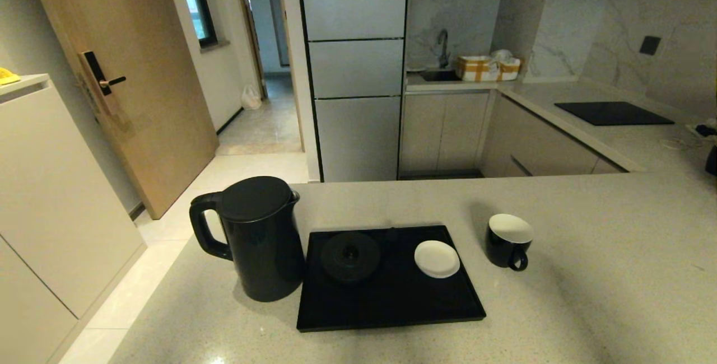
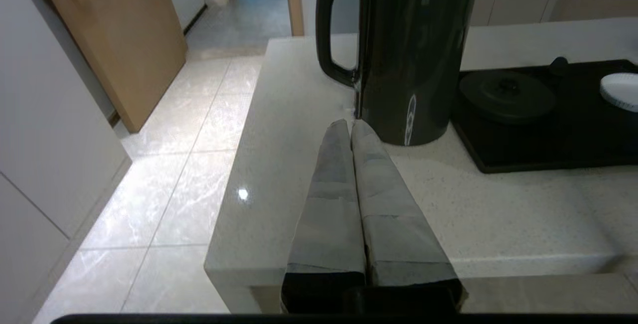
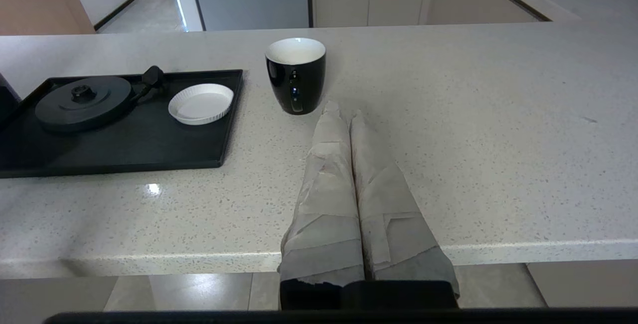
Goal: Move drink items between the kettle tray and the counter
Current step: Return the kettle to its original position
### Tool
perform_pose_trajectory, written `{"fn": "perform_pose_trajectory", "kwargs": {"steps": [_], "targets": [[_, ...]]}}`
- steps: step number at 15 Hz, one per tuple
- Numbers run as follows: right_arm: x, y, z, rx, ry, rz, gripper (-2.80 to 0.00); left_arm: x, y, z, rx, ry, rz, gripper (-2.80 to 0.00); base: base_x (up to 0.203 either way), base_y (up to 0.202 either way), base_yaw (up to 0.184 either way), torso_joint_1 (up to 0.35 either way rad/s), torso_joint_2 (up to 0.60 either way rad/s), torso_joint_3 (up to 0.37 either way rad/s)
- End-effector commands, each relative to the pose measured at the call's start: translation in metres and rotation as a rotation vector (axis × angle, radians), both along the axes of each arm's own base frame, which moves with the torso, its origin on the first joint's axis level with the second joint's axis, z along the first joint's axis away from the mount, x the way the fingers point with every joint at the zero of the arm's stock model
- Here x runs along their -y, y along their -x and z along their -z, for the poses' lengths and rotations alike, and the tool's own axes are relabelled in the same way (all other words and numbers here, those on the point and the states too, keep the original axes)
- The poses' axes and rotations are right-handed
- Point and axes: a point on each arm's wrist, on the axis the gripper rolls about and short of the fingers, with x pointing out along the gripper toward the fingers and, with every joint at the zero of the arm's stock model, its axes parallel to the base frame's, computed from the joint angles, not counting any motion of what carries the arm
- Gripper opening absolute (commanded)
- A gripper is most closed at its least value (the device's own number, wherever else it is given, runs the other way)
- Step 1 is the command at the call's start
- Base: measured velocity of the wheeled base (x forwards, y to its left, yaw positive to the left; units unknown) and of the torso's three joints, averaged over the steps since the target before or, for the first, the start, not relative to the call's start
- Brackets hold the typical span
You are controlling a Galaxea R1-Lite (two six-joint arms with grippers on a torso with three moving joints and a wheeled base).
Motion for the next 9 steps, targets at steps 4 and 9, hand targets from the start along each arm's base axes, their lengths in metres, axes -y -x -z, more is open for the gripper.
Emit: {"fn": "perform_pose_trajectory", "kwargs": {"steps": [4, 9], "targets": [[0.000, 0.000, 0.000, 0.001, 0.001, 0.000, -2.80, 0.000, 0.018, -0.091, -0.195, 0.088, 0.004, -2.80, 0.000, 0.000, 0.000, 0.000, 0.00, 0.000], [0.000, 0.000, 0.000, 0.001, 0.001, -0.001, -2.80, 0.005, -0.082, -0.082, -0.696, 0.147, 0.143, -2.80, 0.000, 0.000, 0.000, 0.000, 0.00, 0.000]]}}
